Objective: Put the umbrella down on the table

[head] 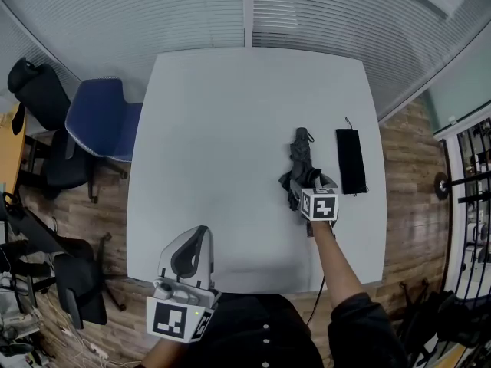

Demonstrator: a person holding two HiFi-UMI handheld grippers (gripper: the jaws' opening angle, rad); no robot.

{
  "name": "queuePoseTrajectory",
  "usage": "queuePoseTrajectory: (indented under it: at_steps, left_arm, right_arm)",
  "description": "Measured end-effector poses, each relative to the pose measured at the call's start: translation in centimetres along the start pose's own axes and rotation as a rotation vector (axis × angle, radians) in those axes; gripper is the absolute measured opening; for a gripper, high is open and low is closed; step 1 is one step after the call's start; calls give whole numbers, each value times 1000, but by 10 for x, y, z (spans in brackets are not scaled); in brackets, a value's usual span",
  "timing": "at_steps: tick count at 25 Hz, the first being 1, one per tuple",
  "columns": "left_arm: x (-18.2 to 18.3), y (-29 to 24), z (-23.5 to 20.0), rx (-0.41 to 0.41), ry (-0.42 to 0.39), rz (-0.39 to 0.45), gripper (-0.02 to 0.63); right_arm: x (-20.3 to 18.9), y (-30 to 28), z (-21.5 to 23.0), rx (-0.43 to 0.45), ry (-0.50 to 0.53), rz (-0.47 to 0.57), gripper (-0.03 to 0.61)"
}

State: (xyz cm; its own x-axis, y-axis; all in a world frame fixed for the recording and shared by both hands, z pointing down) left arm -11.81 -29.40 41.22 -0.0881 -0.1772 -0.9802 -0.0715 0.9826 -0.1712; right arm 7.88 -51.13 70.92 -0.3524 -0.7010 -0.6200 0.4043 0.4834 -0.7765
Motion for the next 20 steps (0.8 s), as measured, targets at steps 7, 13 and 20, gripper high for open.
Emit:
queuePoseTrajectory:
  at_steps: [7, 13, 20]
  left_arm:
    - [14, 0, 11, -26, -18, 41, 14]
    - [25, 5, 19, -41, -29, 82, 14]
    - [37, 12, 23, -50, -48, 112, 14]
  right_arm:
    - [21, 44, 1, -11, 62, 104, 390]
    - [58, 137, -3, -43, 90, 390, 52]
    - [79, 226, -22, 55, 37, 568, 37]
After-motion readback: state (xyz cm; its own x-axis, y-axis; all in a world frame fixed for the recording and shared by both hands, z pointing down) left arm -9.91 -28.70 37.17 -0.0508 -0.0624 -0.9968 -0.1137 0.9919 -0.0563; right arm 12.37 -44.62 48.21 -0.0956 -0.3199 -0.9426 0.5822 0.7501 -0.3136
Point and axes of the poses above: the fingertips, and each gripper's own axes: y backward along the fingers, z to its right, x out of its top, the point moved 1 cm from there along y, backward along the fingers, and after that the axes turned 1 degree about -y, right-handed, at the moved point
